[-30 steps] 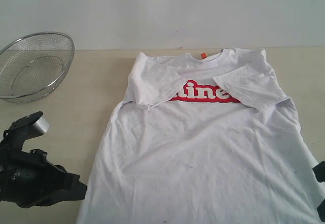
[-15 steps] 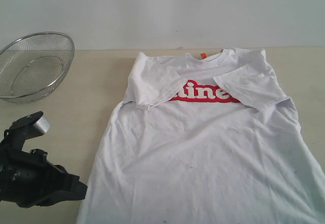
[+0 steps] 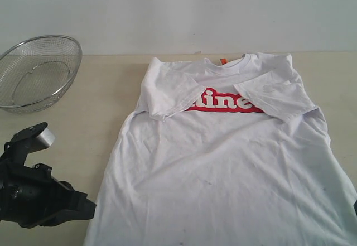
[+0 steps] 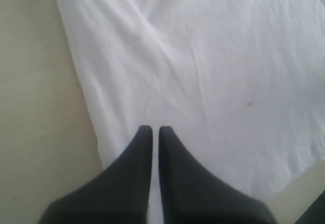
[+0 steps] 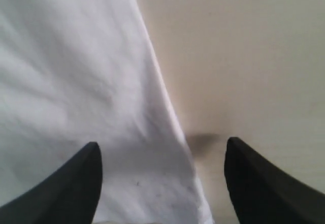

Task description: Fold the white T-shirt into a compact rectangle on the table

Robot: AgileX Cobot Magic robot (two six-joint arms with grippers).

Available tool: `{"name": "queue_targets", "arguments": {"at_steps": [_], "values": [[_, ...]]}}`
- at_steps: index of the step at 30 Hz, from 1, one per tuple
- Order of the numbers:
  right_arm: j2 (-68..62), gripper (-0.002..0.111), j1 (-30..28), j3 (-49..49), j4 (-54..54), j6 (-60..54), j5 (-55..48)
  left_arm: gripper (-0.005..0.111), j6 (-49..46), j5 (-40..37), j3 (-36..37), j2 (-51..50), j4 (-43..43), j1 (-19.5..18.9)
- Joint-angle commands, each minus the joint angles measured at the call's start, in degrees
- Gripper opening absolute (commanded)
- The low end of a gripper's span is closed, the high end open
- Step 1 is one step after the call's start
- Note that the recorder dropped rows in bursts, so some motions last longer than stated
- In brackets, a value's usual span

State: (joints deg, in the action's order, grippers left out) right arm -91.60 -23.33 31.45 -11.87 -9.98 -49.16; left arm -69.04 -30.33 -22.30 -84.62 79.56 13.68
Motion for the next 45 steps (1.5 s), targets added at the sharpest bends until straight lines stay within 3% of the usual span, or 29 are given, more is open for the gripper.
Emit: {"name": "queue_targets", "arguments": {"at_steps": [1,7,11,14,22,28,34,39,41,45], "values": [[-3.43,0.061,-0.13,-0.09,-3.34,-2.51,0.32,0.005,-0.37,-0.13,0.33,0.30,0.50,0.31],[-7.17,0.057,-0.13,-0.09,-8.43,-7.01,0.32,0.005,-0.61,-0.15,0.33,0.30,0.50,0.31],[-7.88,0.029,-0.13,0.06,-8.20,-7.13,-0.12,0.005,-0.76,-0.15,0.33,0.30,0.50,0.31],[-7.88,0.000,-0.13,1.08,-6.20,-7.10,-1.68,0.005,-0.76,-0.15,0.33,0.30,0.50,0.31],[-6.24,0.000,-0.13,3.65,-5.95,-9.27,-7.92,0.005,-0.78,0.18,0.22,0.30,0.50,0.31],[-0.78,0.000,-0.13,4.14,-16.02,-19.32,-10.39,0.005,-0.99,1.13,0.22,0.30,0.50,0.31],[3.13,0.000,-0.13,4.14,-21.99,-22.53,-11.42,0.005,-0.99,1.34,0.22,0.30,0.50,0.31],[3.25,0.000,-0.13,4.73,-12.32,-17.54,-11.57,0.005,-0.99,0.99,0.22,0.30,0.50,0.31],[3.25,0.007,-0.13,5.83,-4.24,-9.45,-11.70,0.005,-0.99,0.67,0.22,0.30,0.50,0.31],[3.01,0.050,-0.13,6.07,0.90,-3.00,-9.50,0.005,-1.43,-0.01,0.22,0.30,0.31,0.31]]}}
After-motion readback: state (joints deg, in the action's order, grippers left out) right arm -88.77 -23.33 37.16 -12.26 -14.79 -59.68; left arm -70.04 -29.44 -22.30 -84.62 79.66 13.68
